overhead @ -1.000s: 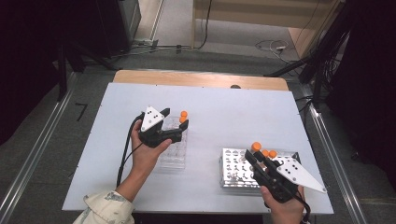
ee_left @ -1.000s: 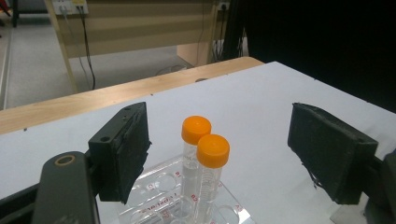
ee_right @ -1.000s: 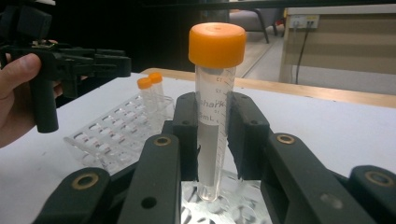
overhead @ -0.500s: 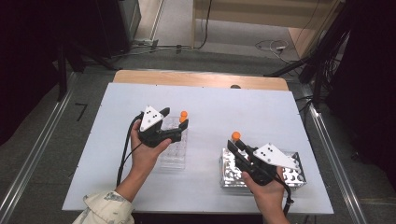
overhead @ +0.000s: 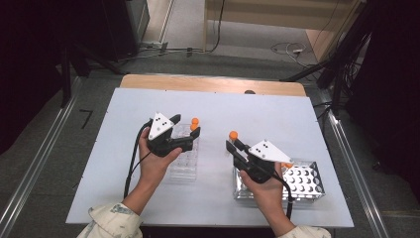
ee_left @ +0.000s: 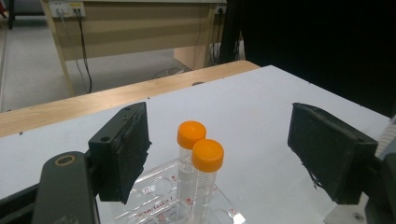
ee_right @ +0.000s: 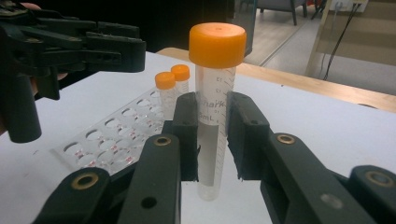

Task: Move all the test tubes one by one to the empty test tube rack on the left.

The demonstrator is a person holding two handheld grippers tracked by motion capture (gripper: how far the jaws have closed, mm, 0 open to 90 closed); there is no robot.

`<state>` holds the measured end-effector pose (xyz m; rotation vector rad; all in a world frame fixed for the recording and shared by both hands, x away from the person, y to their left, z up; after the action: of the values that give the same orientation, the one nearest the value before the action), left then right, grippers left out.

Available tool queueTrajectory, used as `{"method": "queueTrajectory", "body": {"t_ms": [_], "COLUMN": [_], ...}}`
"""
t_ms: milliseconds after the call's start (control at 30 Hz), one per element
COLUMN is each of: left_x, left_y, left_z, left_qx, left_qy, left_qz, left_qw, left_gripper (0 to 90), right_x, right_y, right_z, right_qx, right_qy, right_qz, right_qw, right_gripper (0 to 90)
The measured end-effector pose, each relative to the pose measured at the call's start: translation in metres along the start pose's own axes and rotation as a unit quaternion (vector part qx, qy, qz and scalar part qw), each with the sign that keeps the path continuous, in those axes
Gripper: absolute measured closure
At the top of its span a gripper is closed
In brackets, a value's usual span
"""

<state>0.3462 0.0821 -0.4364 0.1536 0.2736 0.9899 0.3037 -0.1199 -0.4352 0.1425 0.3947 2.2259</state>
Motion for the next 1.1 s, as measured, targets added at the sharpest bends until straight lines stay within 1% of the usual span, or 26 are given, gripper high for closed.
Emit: {"method": "queueTrajectory", "body": {"t_ms": [167, 300, 367, 433, 567, 633, 733, 833, 967, 1000, 1100], "left_x": [0.000, 0.000, -0.001, -0.003, -0.012, -0.015, -0.020, -0.024, -0.029, -0.030, -0.034], "left_y": [0.000, 0.000, -0.001, -0.001, -0.004, -0.005, -0.006, -0.006, -0.006, -0.006, -0.007], "left_z": [0.000, 0.000, 0.000, 0.000, 0.000, 0.000, 0.001, 0.003, 0.004, 0.004, 0.005], "left_qx": [0.000, 0.000, 0.000, 0.003, 0.009, 0.012, 0.011, 0.009, 0.008, 0.006, 0.005], "left_qy": [0.001, 0.000, -0.001, -0.001, 0.001, -0.001, 0.002, 0.000, -0.002, -0.002, -0.004], "left_qz": [0.000, -0.001, -0.004, -0.009, -0.027, -0.032, -0.041, -0.046, -0.053, -0.055, -0.058], "left_qw": [1.0000, 1.0000, 1.0000, 1.0000, 0.9996, 0.9994, 0.9991, 0.9989, 0.9986, 0.9985, 0.9983], "left_gripper": [21.4, 21.4, 20.7, 18.4, 13.3, 12.5, 12.3, 12.3, 12.5, 12.9, 15.5], "right_x": [0.002, 0.003, 0.004, 0.005, 0.008, 0.010, 0.012, 0.015, 0.019, 0.020, 0.023], "right_y": [-0.015, -0.024, -0.027, -0.031, -0.038, -0.042, -0.046, -0.050, -0.053, -0.054, -0.054], "right_z": [0.000, -0.001, -0.002, -0.002, -0.001, -0.002, -0.004, -0.006, -0.004, -0.003, -0.003], "right_qx": [0.009, 0.015, 0.019, 0.023, 0.031, 0.036, 0.042, 0.048, 0.046, 0.047, 0.050], "right_qy": [-0.001, -0.003, 0.001, 0.003, 0.006, 0.007, 0.010, 0.014, 0.020, 0.018, 0.020], "right_qz": [-0.001, -0.001, -0.003, -0.003, -0.001, 0.000, 0.001, 0.004, 0.007, 0.007, 0.011], "right_qw": [1.0000, 0.9999, 0.9998, 0.9997, 0.9995, 0.9993, 0.9991, 0.9987, 0.9987, 0.9987, 0.9985], "right_gripper": [71.9, 71.9, 71.9, 71.9, 71.9, 71.9, 71.9, 71.8, 71.9, 71.8, 71.9]}}
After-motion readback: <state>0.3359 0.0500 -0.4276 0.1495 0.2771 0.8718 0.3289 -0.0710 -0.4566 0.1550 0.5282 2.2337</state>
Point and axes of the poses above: each handheld gripper's, and its own axes: y roughly backward along the jaws, z roughly out of its top, x roughly to its left, the point moved 6 cm from there along -y, roughly forward along the jaws, and after that the axes turned 4 degrees about y, right-handed, at the moved point
